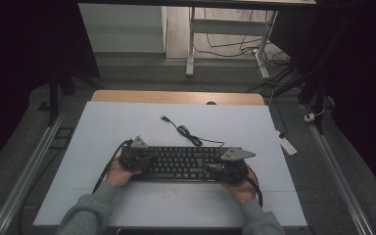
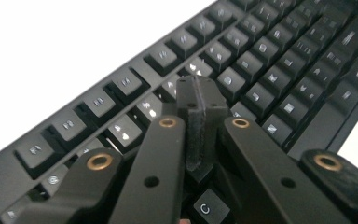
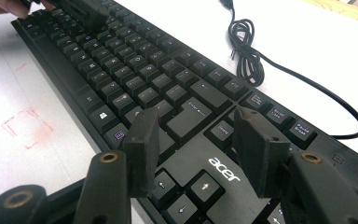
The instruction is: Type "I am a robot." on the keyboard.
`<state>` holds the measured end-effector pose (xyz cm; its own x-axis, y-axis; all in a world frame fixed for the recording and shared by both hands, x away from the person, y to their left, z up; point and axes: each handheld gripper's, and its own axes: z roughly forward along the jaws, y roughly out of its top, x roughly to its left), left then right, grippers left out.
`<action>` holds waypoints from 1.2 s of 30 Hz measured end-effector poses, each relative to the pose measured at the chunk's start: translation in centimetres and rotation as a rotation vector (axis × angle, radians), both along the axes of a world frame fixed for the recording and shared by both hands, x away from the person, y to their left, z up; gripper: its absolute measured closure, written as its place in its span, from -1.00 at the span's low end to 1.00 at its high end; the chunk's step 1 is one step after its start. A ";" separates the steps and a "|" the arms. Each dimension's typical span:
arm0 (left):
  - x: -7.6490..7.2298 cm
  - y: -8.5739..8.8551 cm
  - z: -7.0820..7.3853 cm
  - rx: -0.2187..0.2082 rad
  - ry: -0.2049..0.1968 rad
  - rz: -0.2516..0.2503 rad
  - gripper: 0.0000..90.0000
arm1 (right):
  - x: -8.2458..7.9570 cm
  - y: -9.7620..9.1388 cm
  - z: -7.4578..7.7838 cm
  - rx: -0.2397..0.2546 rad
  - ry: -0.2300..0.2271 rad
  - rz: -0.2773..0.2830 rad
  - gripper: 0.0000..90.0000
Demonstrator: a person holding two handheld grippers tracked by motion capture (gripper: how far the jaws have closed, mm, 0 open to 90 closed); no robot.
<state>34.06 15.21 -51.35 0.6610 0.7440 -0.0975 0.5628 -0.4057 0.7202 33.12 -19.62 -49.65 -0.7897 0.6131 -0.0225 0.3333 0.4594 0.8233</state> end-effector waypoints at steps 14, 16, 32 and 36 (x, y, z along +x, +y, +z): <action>-3.1 3.7 2.0 -0.047 -0.052 0.084 -0.16 | 0.0 0.0 0.0 0.000 0.002 0.005 0.14; -3.4 4.1 1.9 -0.048 -0.048 0.090 -0.22 | 0.0 0.0 -0.1 0.002 0.002 0.006 0.14; -3.9 4.9 1.4 -0.033 -0.031 0.088 -0.36 | 0.2 2.1 0.3 0.007 -0.001 0.068 0.33; -3.9 4.9 1.3 -0.032 -0.030 0.086 -0.37 | 0.3 3.0 0.3 -0.001 0.014 0.103 0.58</action>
